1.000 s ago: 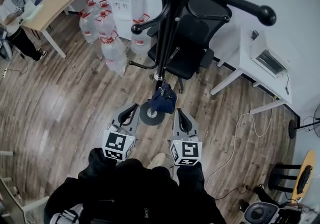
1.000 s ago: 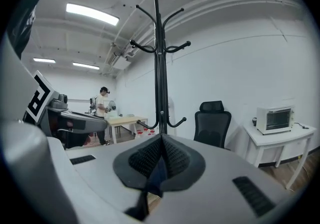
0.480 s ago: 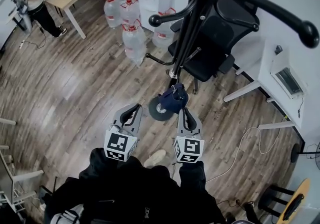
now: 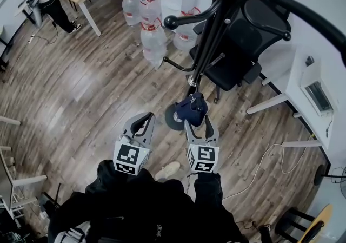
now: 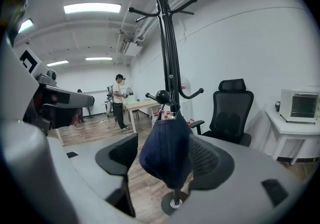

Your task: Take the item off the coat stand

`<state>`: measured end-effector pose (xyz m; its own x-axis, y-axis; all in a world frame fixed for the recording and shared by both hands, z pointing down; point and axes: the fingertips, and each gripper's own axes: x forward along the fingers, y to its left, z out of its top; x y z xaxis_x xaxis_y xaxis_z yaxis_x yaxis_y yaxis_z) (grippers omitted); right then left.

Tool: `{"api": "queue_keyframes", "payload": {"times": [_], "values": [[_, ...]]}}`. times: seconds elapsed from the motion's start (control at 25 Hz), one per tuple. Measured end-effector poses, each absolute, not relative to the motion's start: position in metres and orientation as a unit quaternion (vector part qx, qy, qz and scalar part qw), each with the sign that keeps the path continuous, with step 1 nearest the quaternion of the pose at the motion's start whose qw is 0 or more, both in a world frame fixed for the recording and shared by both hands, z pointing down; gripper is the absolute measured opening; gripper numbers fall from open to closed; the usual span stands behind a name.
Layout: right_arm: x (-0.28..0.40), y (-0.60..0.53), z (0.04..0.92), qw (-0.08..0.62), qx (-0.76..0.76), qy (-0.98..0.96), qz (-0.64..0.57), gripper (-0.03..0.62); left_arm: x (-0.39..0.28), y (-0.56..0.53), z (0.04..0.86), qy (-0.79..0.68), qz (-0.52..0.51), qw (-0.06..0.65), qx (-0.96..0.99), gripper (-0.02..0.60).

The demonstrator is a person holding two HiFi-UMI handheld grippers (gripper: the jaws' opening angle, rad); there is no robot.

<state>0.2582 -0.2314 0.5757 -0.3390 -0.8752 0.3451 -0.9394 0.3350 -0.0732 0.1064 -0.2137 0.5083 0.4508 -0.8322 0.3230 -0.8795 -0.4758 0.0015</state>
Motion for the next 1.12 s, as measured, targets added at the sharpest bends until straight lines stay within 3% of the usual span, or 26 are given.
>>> {"api": "queue_keyframes", "payload": {"times": [0.2, 0.4, 0.76, 1.12], "values": [[0.257, -0.24, 0.584, 0.139, 0.559, -0.806, 0.134, 0.376, 0.106, -0.219, 0.505, -0.509, 0.144, 0.084, 0.845, 0.032], [0.258, -0.245, 0.59, 0.146, 0.558, -0.804, 0.145, 0.38, 0.105, -0.223, 0.505, -0.51, 0.146, 0.084, 0.844, 0.032], [0.258, -0.244, 0.596, 0.157, 0.555, -0.8, 0.165, 0.179, 0.107, -0.226, 0.507, -0.508, 0.146, 0.085, 0.844, 0.032], [0.258, -0.244, 0.598, 0.162, 0.56, -0.795, 0.167, 0.062, 0.103, -0.227, 0.509, -0.509, 0.145, 0.085, 0.844, 0.032]]}}
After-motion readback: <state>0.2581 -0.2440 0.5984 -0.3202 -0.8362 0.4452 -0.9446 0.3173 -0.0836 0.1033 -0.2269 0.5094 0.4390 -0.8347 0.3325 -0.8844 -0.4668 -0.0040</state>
